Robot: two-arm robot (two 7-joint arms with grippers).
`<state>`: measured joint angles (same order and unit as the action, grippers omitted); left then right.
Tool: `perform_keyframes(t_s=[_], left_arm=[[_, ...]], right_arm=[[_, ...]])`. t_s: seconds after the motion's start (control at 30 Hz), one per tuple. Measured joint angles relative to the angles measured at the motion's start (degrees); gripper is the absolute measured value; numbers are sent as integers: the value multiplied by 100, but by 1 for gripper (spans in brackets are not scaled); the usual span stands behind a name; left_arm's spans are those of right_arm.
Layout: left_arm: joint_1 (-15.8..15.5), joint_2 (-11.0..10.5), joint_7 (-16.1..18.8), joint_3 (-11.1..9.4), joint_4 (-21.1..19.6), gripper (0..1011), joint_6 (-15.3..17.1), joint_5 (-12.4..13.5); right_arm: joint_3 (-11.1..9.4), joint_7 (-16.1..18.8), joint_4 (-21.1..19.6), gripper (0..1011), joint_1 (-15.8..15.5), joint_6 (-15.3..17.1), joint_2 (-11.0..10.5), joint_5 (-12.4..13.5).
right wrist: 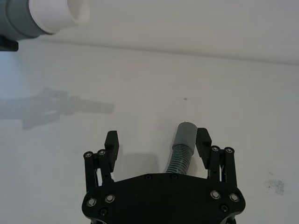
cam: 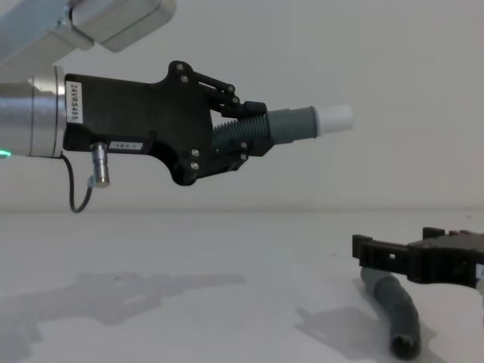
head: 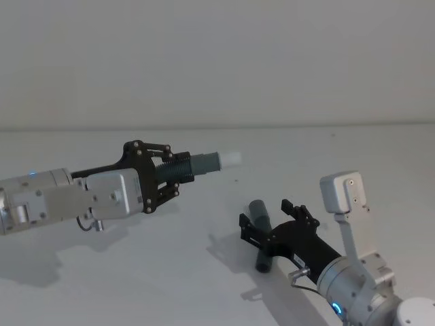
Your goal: Use both hands to pick up one end of the pipe from the table, align the ends, and insert them.
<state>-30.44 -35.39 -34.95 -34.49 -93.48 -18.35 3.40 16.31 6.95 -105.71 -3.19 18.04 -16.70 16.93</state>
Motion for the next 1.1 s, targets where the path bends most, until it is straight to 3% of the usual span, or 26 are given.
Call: perform_keyframes(t_s=[0.2, 0.67, 1.1], left_arm=[[1, 15, -59, 15, 63, 300, -68, -50], [-12, -72, -453, 11, 121, 300, -87, -426], [-18, -126, -605, -2, 133, 300, -110, -578]], right_arm=[[69, -12, 44, 1004, 64, 82, -21, -167], [257, -134, 211, 1004, 223, 282, -135, -659], [212, -228, 429, 1004, 303, 542, 36, -718]])
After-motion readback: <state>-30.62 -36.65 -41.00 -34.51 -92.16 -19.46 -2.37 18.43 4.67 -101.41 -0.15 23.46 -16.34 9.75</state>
